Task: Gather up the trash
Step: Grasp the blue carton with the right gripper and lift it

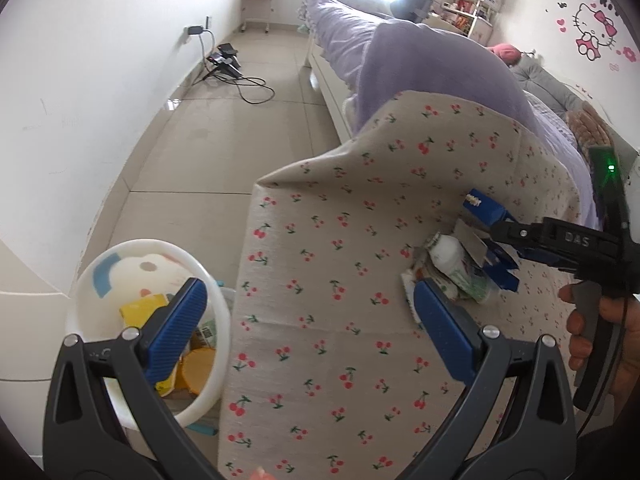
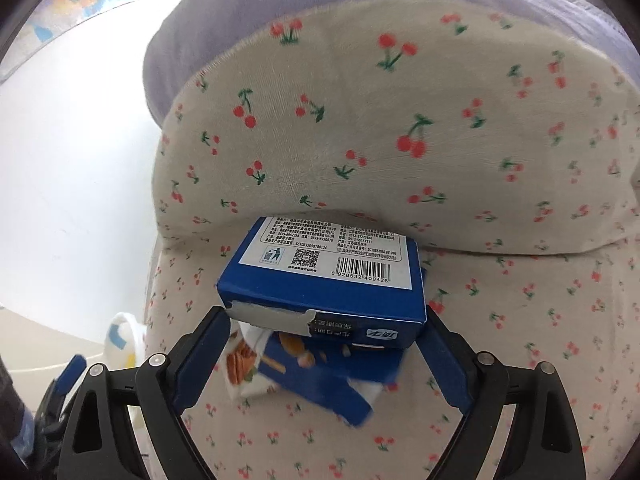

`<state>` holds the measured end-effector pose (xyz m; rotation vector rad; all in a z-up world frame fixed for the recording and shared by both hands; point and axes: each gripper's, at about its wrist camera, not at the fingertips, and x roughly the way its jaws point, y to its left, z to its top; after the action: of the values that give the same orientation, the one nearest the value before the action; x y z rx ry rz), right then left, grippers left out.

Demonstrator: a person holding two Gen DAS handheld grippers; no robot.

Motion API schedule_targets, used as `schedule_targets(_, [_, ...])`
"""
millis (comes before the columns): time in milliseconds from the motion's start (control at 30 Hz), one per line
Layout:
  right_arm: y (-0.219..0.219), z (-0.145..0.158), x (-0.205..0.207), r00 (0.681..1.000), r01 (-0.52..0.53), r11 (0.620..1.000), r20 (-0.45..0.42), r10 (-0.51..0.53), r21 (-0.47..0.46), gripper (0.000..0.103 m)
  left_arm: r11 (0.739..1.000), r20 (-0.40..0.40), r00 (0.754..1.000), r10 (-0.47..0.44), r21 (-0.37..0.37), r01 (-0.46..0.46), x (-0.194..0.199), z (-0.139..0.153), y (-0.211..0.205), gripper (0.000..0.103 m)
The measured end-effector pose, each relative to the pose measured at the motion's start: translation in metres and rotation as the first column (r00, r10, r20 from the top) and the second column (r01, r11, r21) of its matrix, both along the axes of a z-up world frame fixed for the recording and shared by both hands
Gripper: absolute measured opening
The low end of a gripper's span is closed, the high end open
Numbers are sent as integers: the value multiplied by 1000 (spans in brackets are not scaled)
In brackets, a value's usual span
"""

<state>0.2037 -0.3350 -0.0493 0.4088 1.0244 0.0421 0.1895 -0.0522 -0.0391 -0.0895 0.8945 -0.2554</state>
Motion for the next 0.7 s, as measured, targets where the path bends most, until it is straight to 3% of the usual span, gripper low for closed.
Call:
schedule_targets(267, [-15, 26, -54, 999, 0, 1000, 38, 0, 12, 93, 994, 20, 995, -100, 36, 99, -11, 6, -29, 103])
schedule_targets(533, [-41, 26, -95, 998, 29, 999, 56, -32, 45, 93, 987, 38, 991, -132, 93, 128, -15, 6, -52, 103])
schedule_targets(700, [-69, 17, -111, 998, 54, 998, 38, -55, 26, 93, 979, -22, 988, -156, 131, 157, -10, -4, -79, 103])
